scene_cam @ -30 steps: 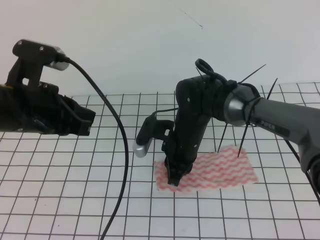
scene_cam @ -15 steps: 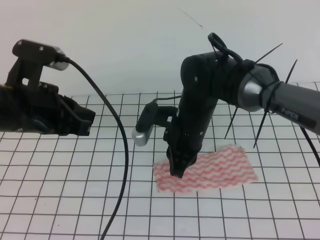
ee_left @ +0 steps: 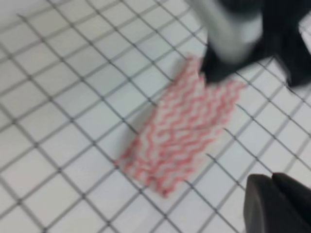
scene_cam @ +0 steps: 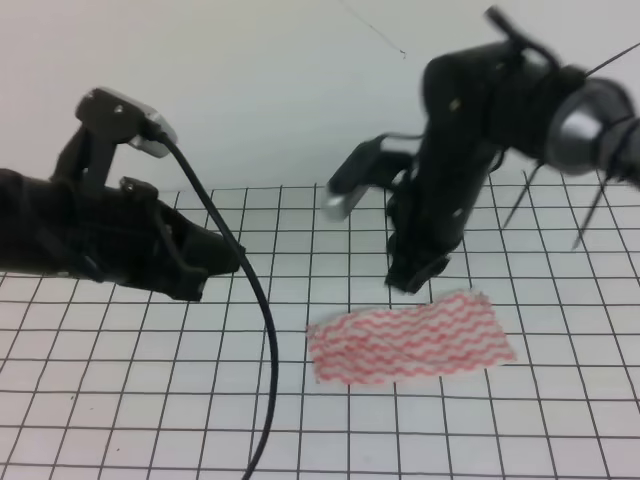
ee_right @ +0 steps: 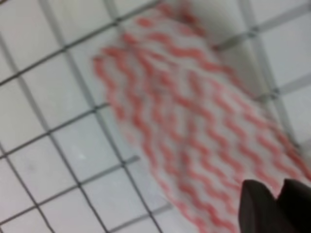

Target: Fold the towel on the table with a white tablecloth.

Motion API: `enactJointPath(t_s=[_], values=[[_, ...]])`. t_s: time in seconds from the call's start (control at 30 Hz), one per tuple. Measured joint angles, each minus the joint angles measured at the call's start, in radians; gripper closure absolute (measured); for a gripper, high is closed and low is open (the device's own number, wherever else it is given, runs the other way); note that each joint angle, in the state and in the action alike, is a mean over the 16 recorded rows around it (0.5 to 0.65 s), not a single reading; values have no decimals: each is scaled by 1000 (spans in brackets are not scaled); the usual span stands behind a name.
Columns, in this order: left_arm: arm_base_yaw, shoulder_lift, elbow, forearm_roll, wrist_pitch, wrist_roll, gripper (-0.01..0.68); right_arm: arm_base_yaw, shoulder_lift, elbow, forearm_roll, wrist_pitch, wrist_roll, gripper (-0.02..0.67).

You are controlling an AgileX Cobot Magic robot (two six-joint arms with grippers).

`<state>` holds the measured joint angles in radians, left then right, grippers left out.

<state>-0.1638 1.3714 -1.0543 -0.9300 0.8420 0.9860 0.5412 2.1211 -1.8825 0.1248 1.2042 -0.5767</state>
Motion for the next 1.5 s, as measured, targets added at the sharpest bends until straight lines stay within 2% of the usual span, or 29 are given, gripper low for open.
enactJointPath(t_s=[0.17, 0.37, 0.6, 0.87, 1.0, 1.37, 1.5], values=[[-65, 42, 0, 4, 0, 10, 672, -64, -97, 23, -10, 5, 50, 561], [-178, 116, 0, 99, -106, -73, 661, -120, -244, 107, -32, -21, 102, 581], [-277, 235, 0, 178, -249, -169, 563, -141, -413, 293, -85, -112, 194, 601], [-302, 374, -1, 124, -319, -130, 421, -145, -502, 549, -123, -291, 346, 585], [-311, 426, -7, 100, -353, -100, 382, -147, -507, 641, -113, -375, 396, 564], [-344, 531, -27, 112, -436, -111, 380, -152, -502, 728, -88, -468, 406, 519], [-353, 559, -30, 125, -440, -124, 427, -152, -502, 728, -88, -459, 394, 517]])
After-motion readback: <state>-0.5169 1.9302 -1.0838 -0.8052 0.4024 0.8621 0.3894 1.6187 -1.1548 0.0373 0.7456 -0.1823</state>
